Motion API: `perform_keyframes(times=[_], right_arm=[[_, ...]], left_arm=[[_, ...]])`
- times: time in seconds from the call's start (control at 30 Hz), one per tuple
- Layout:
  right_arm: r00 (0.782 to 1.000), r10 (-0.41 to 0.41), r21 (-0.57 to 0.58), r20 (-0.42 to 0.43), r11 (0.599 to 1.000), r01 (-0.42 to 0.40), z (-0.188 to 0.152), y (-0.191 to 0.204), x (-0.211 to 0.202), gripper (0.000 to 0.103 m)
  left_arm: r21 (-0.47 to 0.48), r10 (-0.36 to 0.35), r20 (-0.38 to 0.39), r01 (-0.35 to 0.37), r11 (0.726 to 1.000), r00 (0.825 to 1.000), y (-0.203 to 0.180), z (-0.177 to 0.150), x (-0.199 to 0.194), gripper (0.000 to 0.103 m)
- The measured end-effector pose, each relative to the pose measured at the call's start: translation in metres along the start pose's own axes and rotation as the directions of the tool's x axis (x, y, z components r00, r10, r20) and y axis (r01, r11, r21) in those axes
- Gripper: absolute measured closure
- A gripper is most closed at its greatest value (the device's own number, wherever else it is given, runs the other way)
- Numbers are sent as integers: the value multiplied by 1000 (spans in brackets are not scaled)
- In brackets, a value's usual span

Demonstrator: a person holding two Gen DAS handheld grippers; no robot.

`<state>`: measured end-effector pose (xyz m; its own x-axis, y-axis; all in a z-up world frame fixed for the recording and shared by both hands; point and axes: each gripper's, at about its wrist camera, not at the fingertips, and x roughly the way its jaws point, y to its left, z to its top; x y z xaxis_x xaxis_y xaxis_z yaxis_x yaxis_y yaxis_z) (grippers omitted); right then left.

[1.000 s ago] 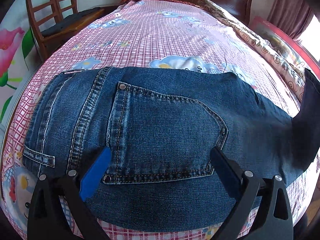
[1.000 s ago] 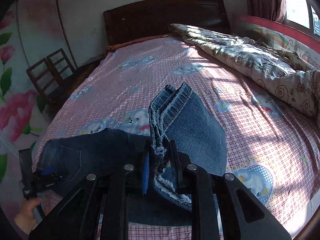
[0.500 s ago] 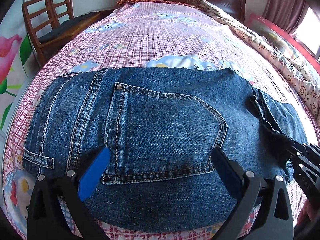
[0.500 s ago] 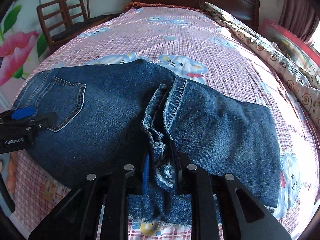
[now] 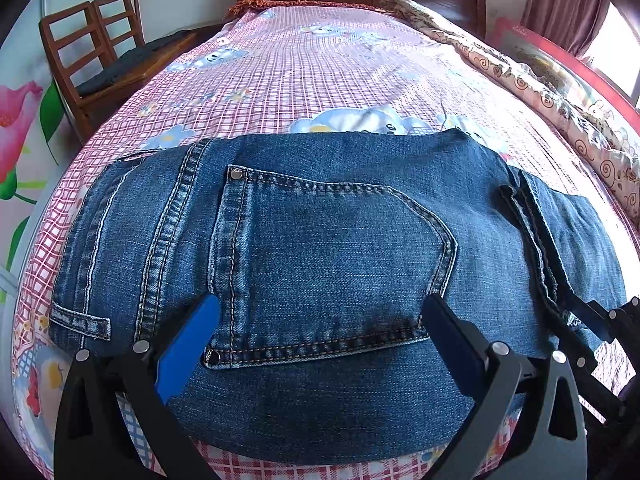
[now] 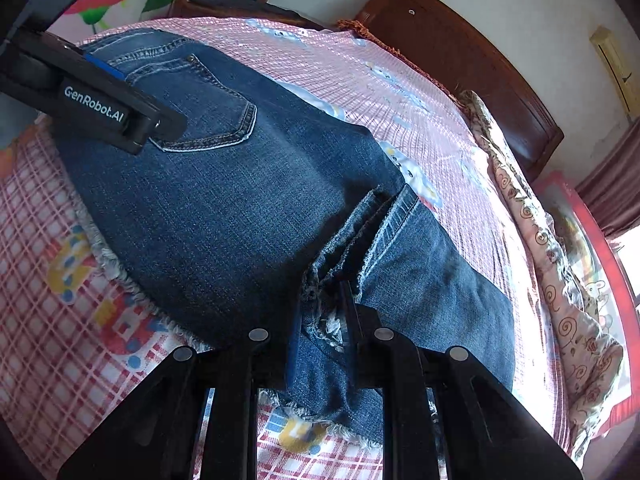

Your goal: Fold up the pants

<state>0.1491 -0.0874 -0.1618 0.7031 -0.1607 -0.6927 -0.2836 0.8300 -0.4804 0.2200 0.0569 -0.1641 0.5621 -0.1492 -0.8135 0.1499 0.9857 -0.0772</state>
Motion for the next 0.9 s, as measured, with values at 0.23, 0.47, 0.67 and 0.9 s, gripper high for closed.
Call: perform_keyframes(times=[0.23,0.47,0.67,0.9], right_arm=[[998,27,57,61,998,-30,20,-6,-18,86],[995,100,7,-25,995,-100,11,6,-4,71],[997,47,357,55,932,-63,8,-92,-21,71],[981,0,507,-194,856,101,-35,-135,57,69]], left_arm=[[25,14,-4,-14,1000,1000,-3,0,1,2],[22,3,-1,-3,1000,1000,0,0,1,2],[41,7,10,-7,999,1000,-2,-2,1,2],[22,-6,18,5,1000,1000,0,-1,0,2]])
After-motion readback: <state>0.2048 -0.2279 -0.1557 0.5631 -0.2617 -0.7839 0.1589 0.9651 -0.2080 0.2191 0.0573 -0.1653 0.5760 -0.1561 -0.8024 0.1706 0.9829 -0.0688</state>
